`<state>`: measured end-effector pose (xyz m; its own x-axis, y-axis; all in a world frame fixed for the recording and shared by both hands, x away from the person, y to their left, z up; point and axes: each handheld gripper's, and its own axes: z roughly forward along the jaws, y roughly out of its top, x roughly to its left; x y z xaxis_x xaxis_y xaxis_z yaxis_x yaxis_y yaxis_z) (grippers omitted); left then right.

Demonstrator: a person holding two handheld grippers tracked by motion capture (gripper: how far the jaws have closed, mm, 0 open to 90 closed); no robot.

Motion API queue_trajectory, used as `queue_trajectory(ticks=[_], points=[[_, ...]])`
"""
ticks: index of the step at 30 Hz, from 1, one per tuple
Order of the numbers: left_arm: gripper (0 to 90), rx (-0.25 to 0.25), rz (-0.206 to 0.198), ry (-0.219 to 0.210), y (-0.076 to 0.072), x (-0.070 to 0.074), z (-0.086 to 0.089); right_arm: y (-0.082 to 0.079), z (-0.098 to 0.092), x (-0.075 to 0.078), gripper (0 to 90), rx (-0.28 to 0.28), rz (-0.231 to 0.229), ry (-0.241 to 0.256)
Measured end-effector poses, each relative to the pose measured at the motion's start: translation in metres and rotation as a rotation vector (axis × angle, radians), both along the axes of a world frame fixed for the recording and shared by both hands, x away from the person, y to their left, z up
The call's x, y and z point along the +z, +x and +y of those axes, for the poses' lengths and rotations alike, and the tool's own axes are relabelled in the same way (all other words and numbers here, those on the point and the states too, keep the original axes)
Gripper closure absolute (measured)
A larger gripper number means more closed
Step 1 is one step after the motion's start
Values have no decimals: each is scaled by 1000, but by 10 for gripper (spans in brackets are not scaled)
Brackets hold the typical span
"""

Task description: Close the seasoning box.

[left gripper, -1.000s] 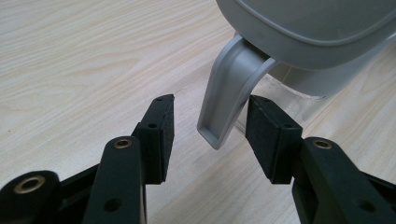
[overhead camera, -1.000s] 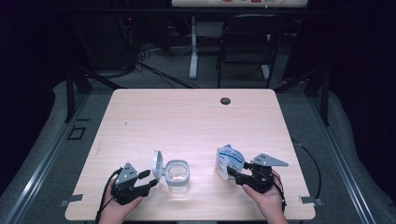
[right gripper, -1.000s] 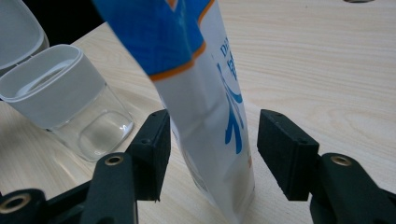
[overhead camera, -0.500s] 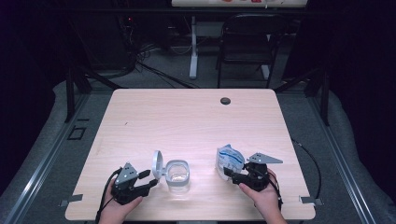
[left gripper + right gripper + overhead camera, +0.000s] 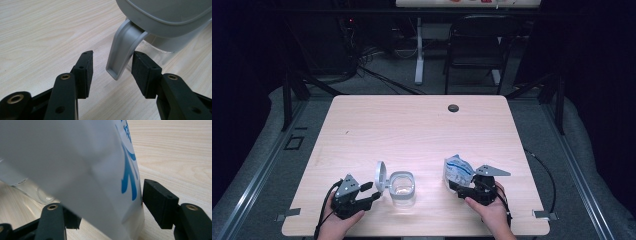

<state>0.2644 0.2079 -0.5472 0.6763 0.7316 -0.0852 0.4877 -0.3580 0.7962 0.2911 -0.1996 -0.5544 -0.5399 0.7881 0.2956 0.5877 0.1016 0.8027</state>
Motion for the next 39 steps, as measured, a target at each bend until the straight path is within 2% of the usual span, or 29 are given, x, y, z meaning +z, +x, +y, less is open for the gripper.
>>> queue_trajectory(ticks=[4,6,7,13,15,19,20,21,25,30,32,33,39], points=[[526,4,-7,6,0,0,-1,1,1,-3,359,-8,7,1],[526,4,-6,5,0,0,-1,1,1,-5,356,-7,2,22],[526,-2,-1,1,0,0,0,1,2,-6,355,-13,3,6],[525,-3,-2,2,0,0,0,1,1,-6,355,-8,4,-8],[525,-3,-1,3,0,0,0,1,3,-8,354,-13,0,24],[525,-3,-1,2,0,0,0,0,2,-12,355,-17,-14,32],[525,-3,-1,2,0,0,0,0,2,-12,355,-17,-14,32],[525,-2,-1,2,0,0,0,-1,1,-13,356,-17,-11,8],[525,-3,-2,3,0,1,0,-1,2,-13,359,-18,-18,5],[525,-5,-4,4,0,1,0,-2,3,-15,368,-31,-30,13],[525,-5,-4,5,0,1,0,-3,3,-15,374,-33,-29,12],[525,-5,-4,5,0,1,1,-3,3,-15,376,-34,-13,14],[525,-3,-3,3,0,1,0,-3,4,-15,378,-28,-16,20]])
